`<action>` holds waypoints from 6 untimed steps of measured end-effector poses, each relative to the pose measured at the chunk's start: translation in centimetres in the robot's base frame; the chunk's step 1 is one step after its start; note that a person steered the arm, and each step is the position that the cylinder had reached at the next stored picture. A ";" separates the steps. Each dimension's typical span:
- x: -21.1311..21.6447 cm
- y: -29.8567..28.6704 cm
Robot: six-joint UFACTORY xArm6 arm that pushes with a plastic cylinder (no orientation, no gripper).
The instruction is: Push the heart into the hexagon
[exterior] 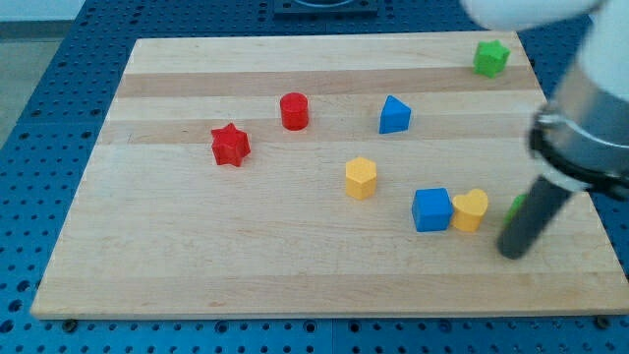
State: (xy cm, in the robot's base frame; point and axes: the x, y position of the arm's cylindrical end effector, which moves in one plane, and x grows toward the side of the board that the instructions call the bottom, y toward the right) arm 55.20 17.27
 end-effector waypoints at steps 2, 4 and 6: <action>-8.6 -0.5; -6.6 -5.6; -6.5 -5.3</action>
